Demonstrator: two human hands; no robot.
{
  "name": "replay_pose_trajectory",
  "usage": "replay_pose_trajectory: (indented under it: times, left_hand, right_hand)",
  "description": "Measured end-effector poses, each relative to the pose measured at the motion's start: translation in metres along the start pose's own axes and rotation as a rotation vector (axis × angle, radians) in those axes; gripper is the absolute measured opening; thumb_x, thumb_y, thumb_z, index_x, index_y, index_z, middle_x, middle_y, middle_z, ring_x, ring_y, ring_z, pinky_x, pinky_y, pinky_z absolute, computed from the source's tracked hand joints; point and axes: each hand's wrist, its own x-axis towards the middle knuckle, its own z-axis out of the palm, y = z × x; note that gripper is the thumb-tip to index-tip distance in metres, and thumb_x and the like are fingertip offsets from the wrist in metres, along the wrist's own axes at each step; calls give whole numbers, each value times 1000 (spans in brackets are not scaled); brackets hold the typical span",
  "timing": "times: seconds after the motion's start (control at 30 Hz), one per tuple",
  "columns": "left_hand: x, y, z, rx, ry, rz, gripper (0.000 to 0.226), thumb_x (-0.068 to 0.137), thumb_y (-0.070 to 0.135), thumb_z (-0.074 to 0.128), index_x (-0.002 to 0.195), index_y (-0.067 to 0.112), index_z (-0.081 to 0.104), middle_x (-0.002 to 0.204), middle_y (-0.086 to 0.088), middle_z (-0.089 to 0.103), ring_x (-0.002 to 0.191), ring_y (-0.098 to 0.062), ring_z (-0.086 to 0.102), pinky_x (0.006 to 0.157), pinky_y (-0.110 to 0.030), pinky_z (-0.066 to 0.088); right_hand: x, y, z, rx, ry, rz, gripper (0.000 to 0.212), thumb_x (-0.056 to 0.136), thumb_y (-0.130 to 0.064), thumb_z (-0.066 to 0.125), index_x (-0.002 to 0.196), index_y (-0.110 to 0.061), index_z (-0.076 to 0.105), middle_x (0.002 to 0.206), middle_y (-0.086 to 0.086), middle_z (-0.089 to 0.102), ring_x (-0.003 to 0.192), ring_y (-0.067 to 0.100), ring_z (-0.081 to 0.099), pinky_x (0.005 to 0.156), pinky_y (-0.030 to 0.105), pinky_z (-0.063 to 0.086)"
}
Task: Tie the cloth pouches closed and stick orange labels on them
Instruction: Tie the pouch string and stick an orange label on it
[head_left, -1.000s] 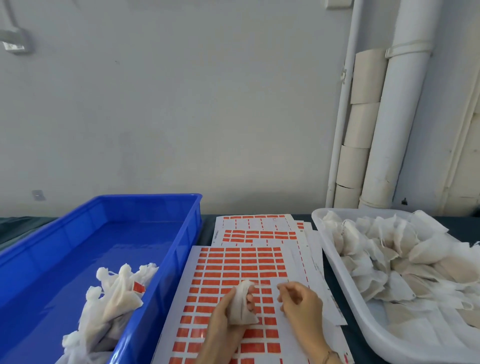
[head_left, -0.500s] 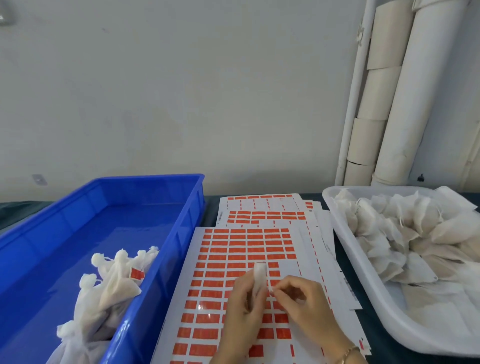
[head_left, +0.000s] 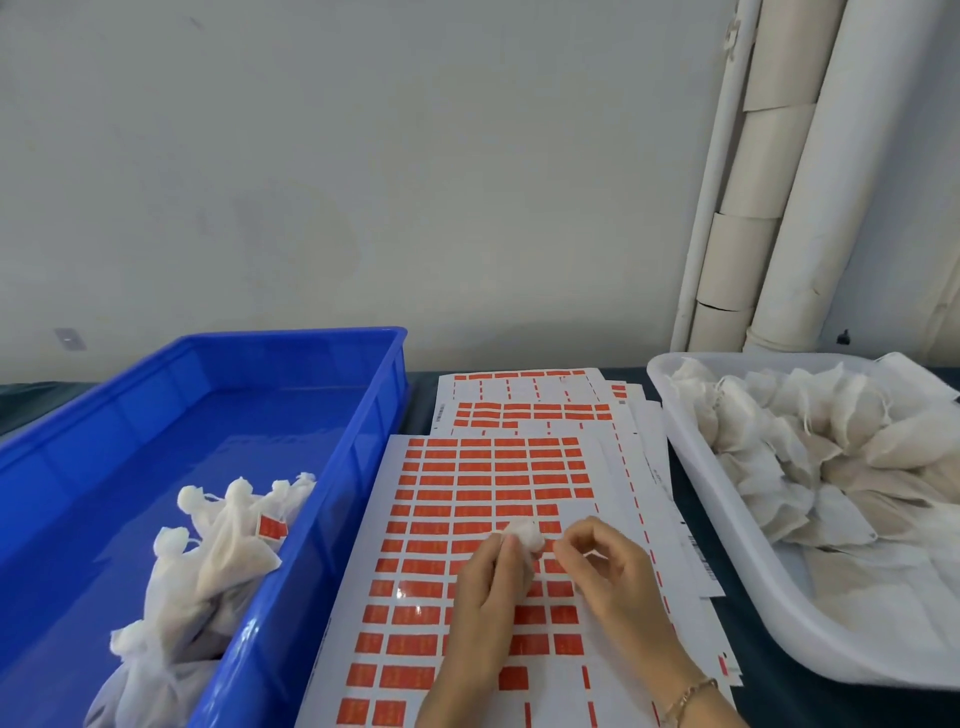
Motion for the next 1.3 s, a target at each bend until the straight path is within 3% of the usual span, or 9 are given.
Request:
replay_pose_trajectory:
  times: [0.13,0.23,0.33,0.67,0.8,0.9,1.03,1.2,1.3]
  left_hand:
    - [-4,1,2,-33,5,-139,9,93,46,42,95,45,52,92,32,52,86,16,54,61,2,42]
    - [-2,2,1,-62,-19,-77,18,92,45,42,97,40,58,87,28,62,87,11,58,66,-4,46]
    - [-1,3,2,-47,-12,-23,33,85,50,44,98,28,64,85,20,66,87,1,63,68,-11,49]
    - [4,-5,2,-26,58,-43,7,92,32,58,95,30,63,85,20,68,84,0,65,62,-11,50]
    - [5,-5,1,-26,94,-53,8,93,30,56,92,27,64,82,19,67,81,0,64,62,-12,50]
    - [5,-5,1,-53,121,-96,10,94,31,56,92,27,65,81,18,67,80,-1,65,60,-9,49]
    - [6,-4,0,-108,108,-100,14,93,30,55,90,21,66,79,9,68,77,-8,65,63,-13,50]
    - [5,1,0,-179,43,-56,28,82,41,56,87,16,68,78,4,67,73,-9,64,64,-15,50]
    - [4,2,0,-176,19,-20,28,81,44,55,84,20,70,78,2,67,75,-10,64,64,-15,50]
  right_hand:
    - [0,2,5,-7,-83,58,19,85,-28,67,104,-33,63,97,-20,66,94,7,62,79,19,53]
    - [0,1,6,-36,-108,44,21,80,-38,67,100,-34,66,97,-20,68,95,7,63,78,18,54]
    - [-1,2,5,-54,-95,50,20,83,-26,72,98,-37,67,96,-24,68,95,3,62,76,14,53]
    - [0,-1,3,15,18,78,23,80,-16,75,98,-30,70,92,-18,72,90,6,68,75,19,56]
    - [0,0,2,19,57,-17,16,81,-7,73,84,-20,63,82,-7,69,82,13,68,71,18,55]
    - [-3,-1,4,-114,37,-119,24,83,-7,71,77,-28,63,80,-13,68,83,9,65,72,13,53]
    - [-6,0,6,-264,64,-242,35,77,-3,76,79,-37,65,76,-18,67,81,3,63,69,9,52]
    - [-6,2,5,-333,86,-284,22,75,-2,77,88,-20,74,80,-19,65,85,2,62,69,6,50]
    - [-6,1,6,-291,31,-243,16,83,-10,70,90,-25,73,80,-18,66,84,3,62,71,9,50]
